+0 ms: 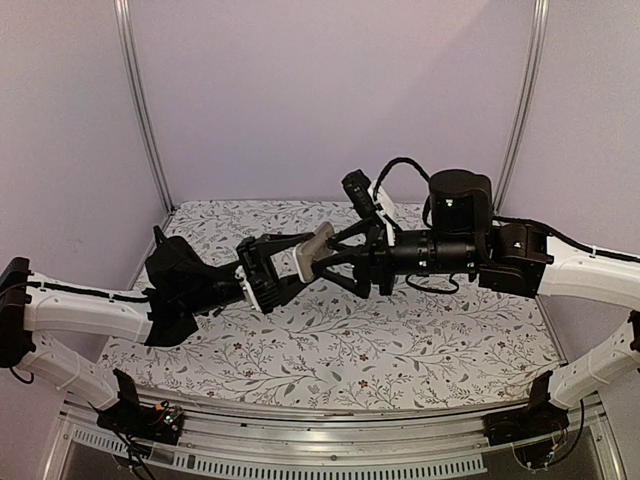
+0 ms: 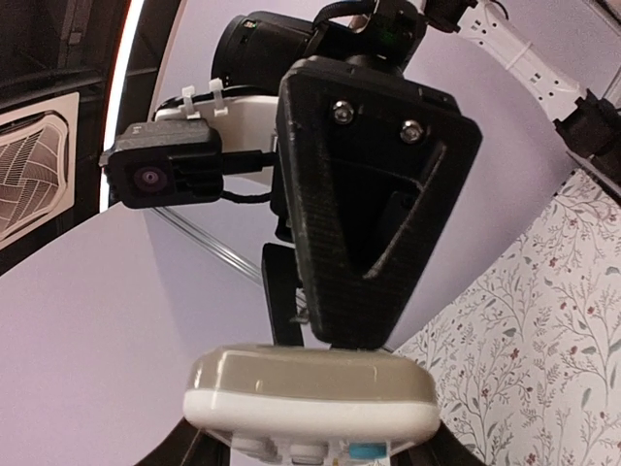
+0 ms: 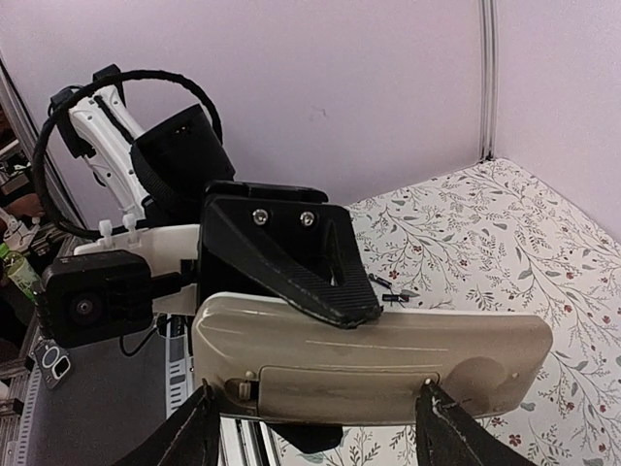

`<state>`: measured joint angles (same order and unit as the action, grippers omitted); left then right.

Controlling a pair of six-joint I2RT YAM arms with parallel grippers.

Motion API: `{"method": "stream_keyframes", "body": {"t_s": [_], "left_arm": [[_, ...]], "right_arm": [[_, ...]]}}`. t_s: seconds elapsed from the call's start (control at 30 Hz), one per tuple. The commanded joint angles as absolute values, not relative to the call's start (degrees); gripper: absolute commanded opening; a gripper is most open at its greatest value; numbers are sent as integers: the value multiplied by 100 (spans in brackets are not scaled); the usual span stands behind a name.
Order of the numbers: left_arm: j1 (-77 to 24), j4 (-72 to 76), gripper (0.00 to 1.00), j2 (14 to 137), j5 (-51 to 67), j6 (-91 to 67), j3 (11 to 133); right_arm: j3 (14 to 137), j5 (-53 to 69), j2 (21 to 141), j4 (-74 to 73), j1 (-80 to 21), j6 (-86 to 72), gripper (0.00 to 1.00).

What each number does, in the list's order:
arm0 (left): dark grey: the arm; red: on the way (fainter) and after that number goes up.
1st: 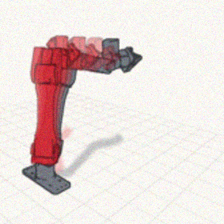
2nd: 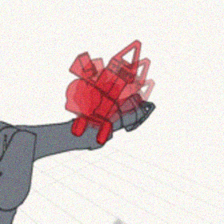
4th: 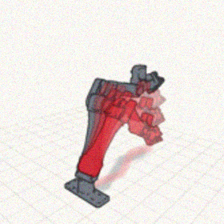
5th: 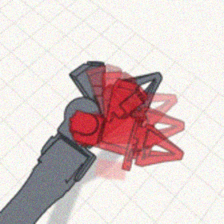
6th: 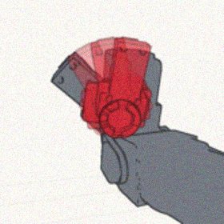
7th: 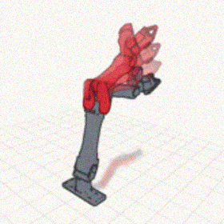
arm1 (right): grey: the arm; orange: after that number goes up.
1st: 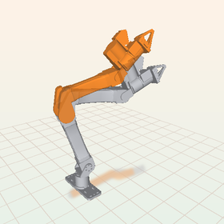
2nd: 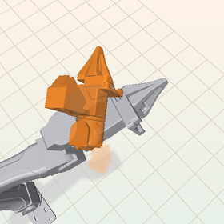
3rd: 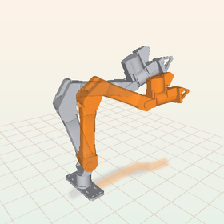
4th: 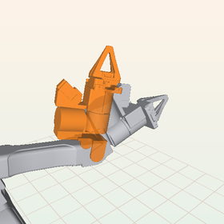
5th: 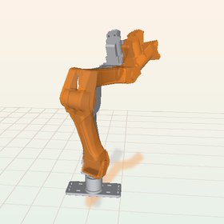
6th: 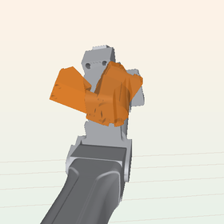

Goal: Load the batteries into the remote control
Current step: Remove the battery cover from the remote control.

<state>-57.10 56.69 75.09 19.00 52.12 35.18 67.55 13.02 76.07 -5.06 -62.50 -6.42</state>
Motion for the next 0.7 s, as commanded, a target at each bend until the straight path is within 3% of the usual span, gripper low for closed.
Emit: {"method": "stream_keyframes", "body": {"t_s": [0.0,0.37,0.67], "left_arm": [[-5779,5829,0,7447,2165,5256,3513],[-5776,5855,0,7455,2166,5265,3521],[-5766,5740,0,7462,2016,5214,3580]], "right_arm": [[6891,1181,7638,-369,-6223,-608,67],[6776,1047,7646,-369,-6179,-668,56],[6759,1309,7820,-433,-6179,-635,63]]}}
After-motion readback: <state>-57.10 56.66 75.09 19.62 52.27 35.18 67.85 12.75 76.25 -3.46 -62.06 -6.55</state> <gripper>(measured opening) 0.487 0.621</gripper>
